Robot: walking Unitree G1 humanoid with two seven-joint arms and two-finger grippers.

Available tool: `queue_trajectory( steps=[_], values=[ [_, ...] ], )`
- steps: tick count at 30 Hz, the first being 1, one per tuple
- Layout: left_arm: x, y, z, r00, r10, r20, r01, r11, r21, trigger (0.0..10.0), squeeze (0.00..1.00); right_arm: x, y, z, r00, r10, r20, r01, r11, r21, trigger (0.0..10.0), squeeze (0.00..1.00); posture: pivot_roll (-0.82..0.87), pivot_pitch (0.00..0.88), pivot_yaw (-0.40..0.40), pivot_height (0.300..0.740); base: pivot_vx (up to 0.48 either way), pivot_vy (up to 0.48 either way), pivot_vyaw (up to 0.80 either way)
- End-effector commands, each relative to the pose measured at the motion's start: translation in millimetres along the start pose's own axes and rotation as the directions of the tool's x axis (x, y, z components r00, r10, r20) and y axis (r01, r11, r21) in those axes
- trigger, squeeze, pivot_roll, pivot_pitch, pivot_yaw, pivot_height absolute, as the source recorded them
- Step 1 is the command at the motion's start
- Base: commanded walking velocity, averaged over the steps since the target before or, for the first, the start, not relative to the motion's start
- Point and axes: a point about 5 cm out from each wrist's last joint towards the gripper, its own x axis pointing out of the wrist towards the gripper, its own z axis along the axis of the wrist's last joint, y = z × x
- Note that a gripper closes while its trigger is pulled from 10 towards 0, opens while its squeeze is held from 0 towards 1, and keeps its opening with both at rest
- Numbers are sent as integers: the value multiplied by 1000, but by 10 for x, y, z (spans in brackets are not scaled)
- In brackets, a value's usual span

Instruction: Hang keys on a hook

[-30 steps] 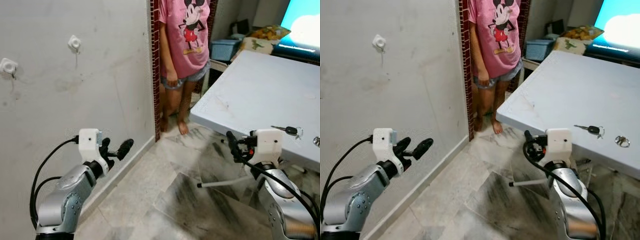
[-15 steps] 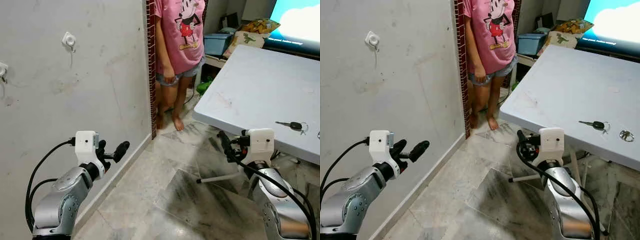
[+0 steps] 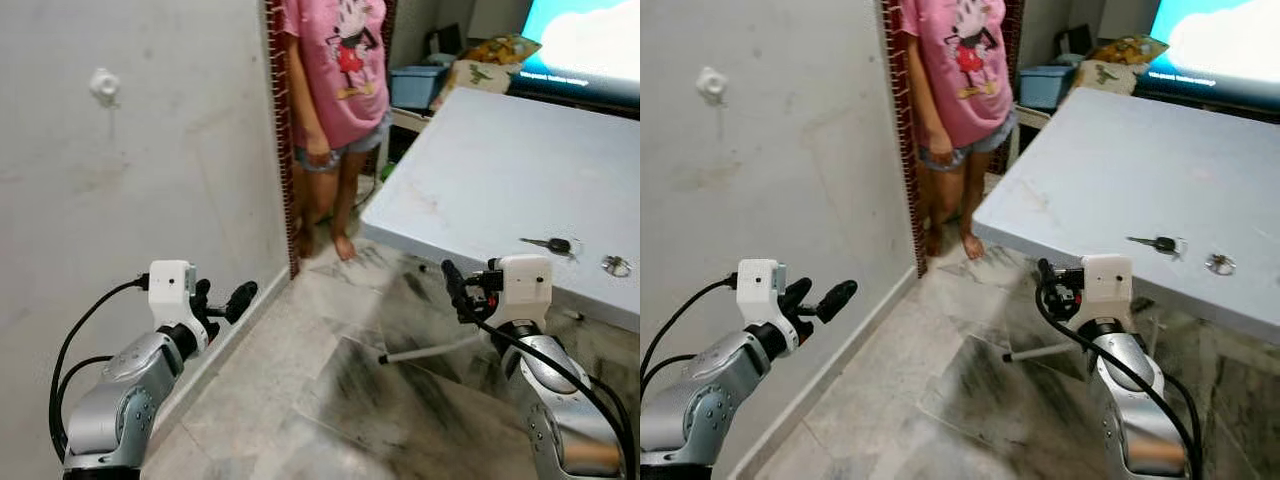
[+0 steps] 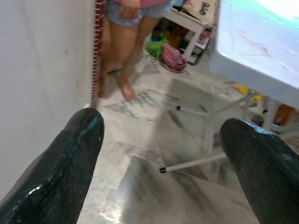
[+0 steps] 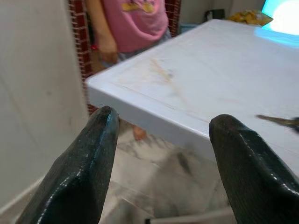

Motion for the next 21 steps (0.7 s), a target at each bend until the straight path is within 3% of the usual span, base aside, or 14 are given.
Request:
queue_trajectory(
  steps=[1,6,12,17,21],
  values=[
    [-35,57,16,1000,21,-6,-21,1000,13,10000,0,10,39,25,1000,13,9,-13,1000,7,10000,0,-12,6,27,740,0,-330,0],
    [-32,50,11,1000,19,-6,-19,1000,11,10000,0,9,35,28,1000,13,11,-13,1000,4,10000,0,-17,0,32,740,0,-480,0],
    [-30,43,0,1000,16,-8,-16,1000,10,10000,0,-1,27,25,1000,10,9,-10,1000,0,10000,0,-21,0,31,740,0,0,0],
    [-27,40,1,1000,16,-6,-16,1000,13,10000,0,3,25,37,1000,10,12,-10,1000,-4,10000,0,-21,0,31,740,0,-480,0],
    [-19,64,15,999,39,7,-39,999,9,10000,0,14,18,25,1000,9,7,-9,1000,-7,10000,0,-19,0,27,740,0,-203,0]
  ],
)
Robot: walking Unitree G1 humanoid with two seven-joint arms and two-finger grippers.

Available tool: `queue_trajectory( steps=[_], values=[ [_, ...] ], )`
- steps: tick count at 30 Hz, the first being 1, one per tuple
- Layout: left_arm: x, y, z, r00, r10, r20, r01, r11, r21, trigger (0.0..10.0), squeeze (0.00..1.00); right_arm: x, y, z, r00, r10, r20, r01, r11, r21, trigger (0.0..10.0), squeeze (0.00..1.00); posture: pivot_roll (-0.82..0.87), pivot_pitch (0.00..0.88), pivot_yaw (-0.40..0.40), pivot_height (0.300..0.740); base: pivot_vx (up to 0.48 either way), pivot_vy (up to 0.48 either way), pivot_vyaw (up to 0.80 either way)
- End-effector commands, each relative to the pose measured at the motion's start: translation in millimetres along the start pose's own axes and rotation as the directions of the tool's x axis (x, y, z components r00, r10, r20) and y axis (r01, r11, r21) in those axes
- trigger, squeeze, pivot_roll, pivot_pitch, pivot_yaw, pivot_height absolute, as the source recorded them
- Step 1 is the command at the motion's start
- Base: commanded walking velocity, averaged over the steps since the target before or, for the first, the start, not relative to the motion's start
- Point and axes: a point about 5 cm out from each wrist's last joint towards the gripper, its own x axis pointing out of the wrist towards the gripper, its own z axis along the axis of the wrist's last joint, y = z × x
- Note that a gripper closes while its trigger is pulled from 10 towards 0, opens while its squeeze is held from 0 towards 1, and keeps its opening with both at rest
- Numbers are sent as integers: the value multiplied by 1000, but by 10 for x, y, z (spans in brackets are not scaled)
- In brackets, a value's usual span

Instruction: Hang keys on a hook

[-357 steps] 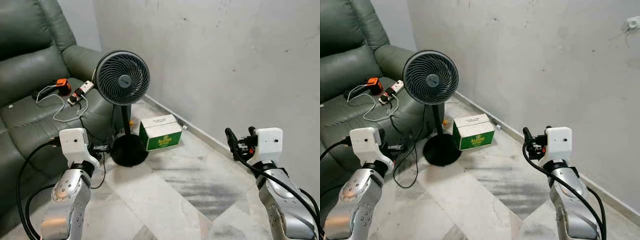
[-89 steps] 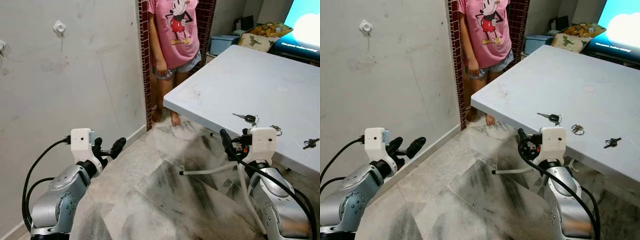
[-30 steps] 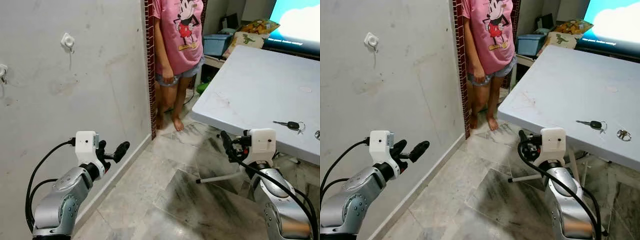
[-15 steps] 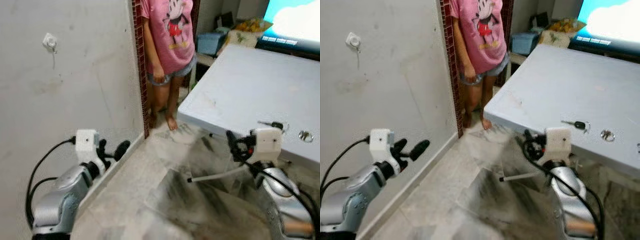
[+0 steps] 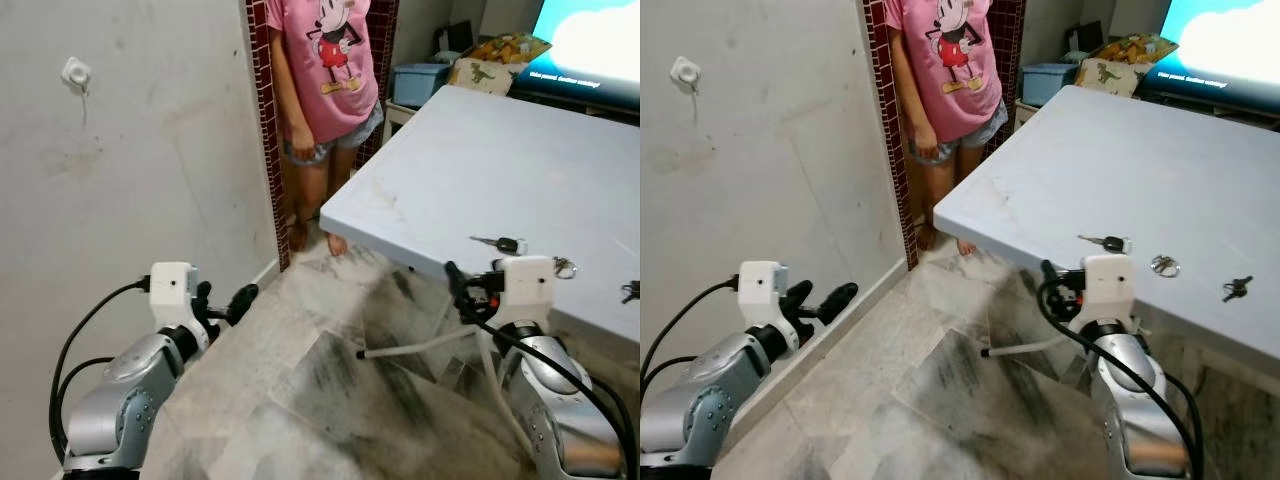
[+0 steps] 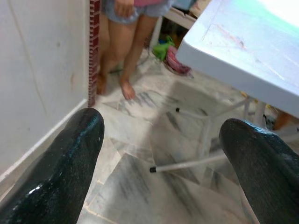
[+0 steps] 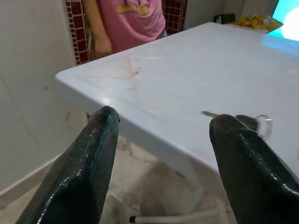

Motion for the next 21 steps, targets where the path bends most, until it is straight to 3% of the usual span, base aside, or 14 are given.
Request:
queue_trajectory(
  steps=[1,7,21],
  values=[
    [27,-32,13,1000,-2,4,2,1000,8,10000,0,-5,-45,12,1000,-12,1,12,1000,-10,10000,0,-19,0,27,740,0,0,0],
    [30,-33,30,1000,-3,14,3,1000,5,10000,0,2,-51,23,1000,-16,2,16,1000,-15,10000,0,-19,0,27,740,0,0,-72],
    [36,-6,89,999,-19,40,19,1000,3,10000,0,6,-48,33,1000,-15,3,15,1000,-17,10000,0,-20,0,24,740,0,0,-758]
  ],
)
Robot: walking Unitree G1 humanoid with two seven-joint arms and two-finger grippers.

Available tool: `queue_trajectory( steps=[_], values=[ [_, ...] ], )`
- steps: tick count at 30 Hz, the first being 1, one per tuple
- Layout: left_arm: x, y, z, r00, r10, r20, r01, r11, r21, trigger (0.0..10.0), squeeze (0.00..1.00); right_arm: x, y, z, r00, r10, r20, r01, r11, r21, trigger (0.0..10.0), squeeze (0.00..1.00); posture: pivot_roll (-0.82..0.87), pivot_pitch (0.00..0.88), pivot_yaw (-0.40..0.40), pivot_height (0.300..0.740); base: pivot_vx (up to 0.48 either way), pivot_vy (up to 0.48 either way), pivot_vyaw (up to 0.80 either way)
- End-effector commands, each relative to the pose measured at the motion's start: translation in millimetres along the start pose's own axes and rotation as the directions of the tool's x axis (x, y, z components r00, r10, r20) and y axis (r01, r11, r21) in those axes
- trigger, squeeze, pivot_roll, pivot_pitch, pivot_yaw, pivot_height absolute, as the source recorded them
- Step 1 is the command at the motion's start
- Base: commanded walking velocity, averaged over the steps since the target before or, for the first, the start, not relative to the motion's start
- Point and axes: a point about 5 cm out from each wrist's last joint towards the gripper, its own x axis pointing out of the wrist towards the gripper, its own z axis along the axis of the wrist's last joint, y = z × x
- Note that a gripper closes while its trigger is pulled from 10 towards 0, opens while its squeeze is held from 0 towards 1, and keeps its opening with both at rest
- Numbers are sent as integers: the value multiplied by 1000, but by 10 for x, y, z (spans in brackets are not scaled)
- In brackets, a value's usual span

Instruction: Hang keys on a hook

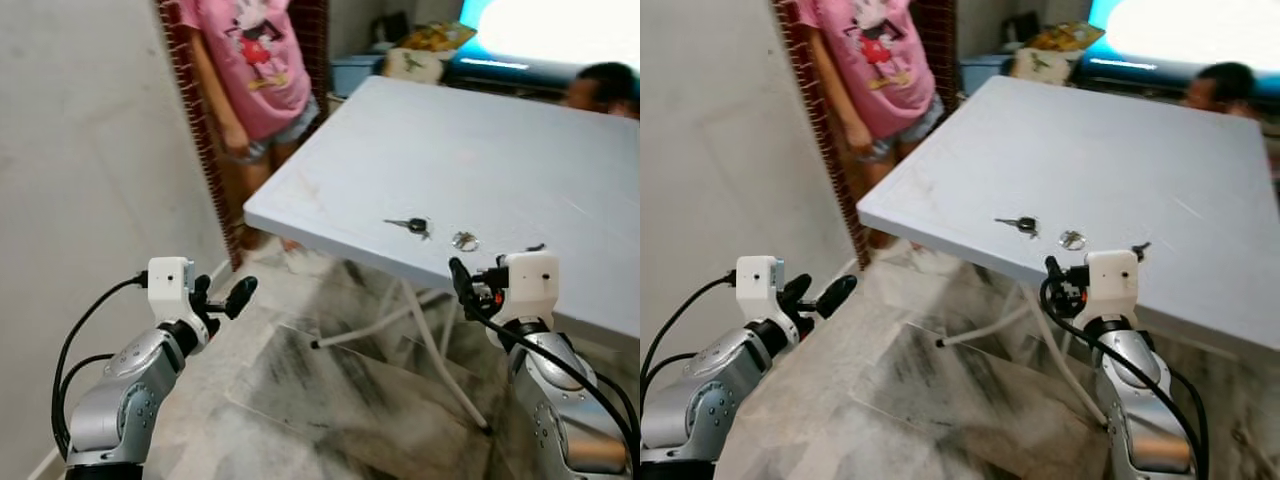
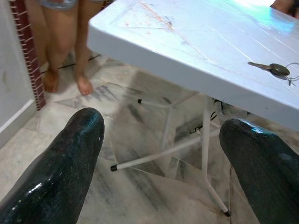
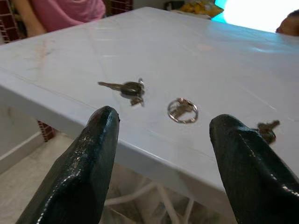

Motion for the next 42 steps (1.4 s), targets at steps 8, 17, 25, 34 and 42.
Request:
queue_trajectory(
  steps=[8,17,25,34,42],
  values=[
    [-4,39,84,1000,-16,20,16,1000,19,10000,0,2,34,21,1000,4,7,-4,1000,9,10000,0,-18,0,29,740,219,128,-497],
    [3,25,84,999,-30,18,29,999,23,10000,0,9,47,12,1000,5,6,-5,1000,10,10000,0,-15,0,31,740,334,311,-709],
    [14,4,94,999,-41,16,41,998,38,10000,0,16,62,17,1000,3,12,-3,1000,16,10000,0,-11,0,32,740,326,248,-480],
    [-10,5,58,999,-40,4,40,999,35,10000,0,7,79,5,1000,11,11,-11,1000,11,10000,0,-7,0,36,740,0,0,-438],
    [-10,-10,69,999,-37,10,36,998,52,10000,0,21,85,13,1000,-11,9,11,1000,-3,10000,0,-3,5,43,740,0,0,-54]
  ],
)
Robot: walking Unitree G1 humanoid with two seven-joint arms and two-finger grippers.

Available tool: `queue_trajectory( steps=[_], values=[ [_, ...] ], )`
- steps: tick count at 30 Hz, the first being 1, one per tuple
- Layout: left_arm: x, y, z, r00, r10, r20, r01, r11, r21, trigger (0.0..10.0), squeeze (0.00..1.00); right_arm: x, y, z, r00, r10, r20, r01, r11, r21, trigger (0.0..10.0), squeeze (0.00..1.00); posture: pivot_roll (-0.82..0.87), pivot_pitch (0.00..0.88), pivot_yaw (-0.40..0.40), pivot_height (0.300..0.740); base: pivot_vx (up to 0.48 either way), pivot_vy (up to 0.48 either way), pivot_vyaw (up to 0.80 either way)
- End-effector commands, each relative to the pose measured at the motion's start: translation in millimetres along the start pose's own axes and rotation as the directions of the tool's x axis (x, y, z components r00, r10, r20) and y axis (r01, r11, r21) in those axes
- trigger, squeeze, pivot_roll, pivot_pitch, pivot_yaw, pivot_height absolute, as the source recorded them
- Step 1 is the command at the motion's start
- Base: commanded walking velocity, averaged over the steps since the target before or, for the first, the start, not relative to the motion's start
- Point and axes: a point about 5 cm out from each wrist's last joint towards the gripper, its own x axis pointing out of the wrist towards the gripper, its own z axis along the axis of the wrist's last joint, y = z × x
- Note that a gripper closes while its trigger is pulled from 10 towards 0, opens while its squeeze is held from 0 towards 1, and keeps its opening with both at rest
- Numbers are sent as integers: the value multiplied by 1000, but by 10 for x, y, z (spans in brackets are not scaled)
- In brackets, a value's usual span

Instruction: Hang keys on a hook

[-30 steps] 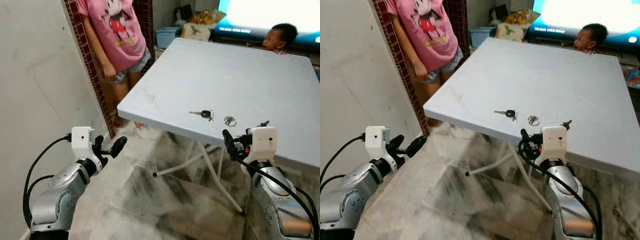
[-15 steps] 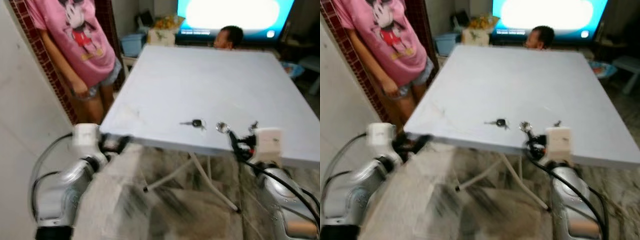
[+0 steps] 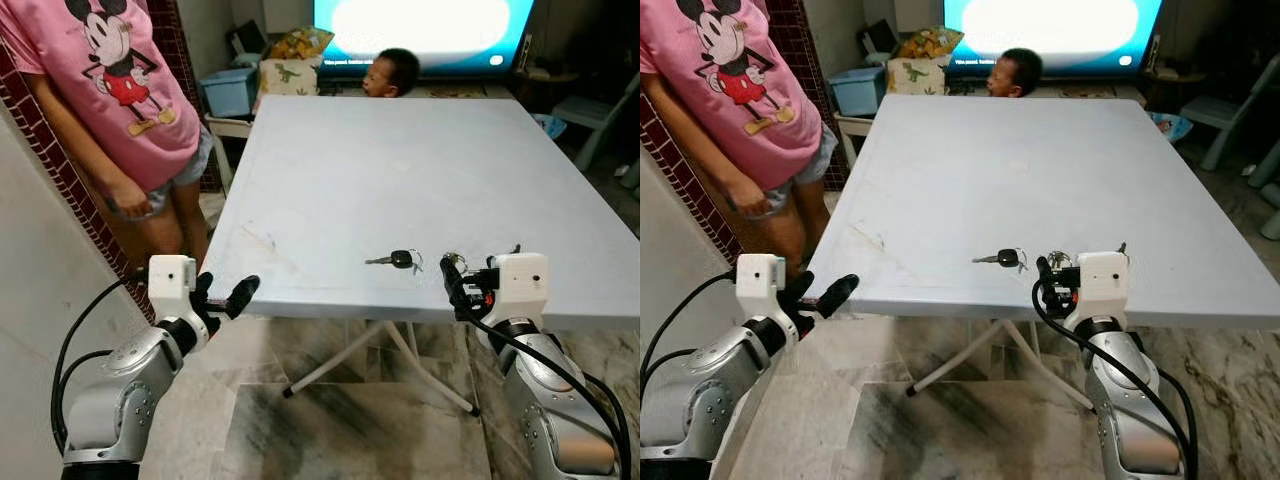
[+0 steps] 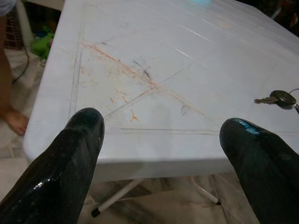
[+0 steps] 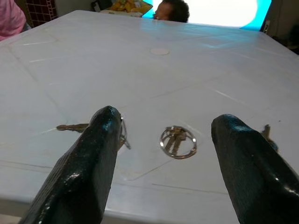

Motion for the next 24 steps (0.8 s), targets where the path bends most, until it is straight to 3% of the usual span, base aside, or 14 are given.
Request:
queue_trajectory(
  steps=[1,6,14,24],
  values=[
    [-13,8,57,1000,11,17,-11,999,32,10000,0,13,-4,25,1000,-7,4,8,1000,-13,10000,0,-3,5,43,740,0,0,0],
    [-16,39,50,999,27,23,-28,999,32,10000,0,55,-46,20,1000,-23,-2,23,1000,14,10000,0,-2,9,46,740,0,0,0],
    [-59,107,-34,999,32,22,-33,998,57,10000,0,261,-92,-69,994,-48,-94,50,999,10,10000,0,7,22,53,740,0,0,0],
    [-149,-50,39,997,-71,42,66,992,112,10000,0,497,-54,-52,995,2,-96,0,1000,19,10000,0,44,57,61,740,0,0,0]
  ],
)
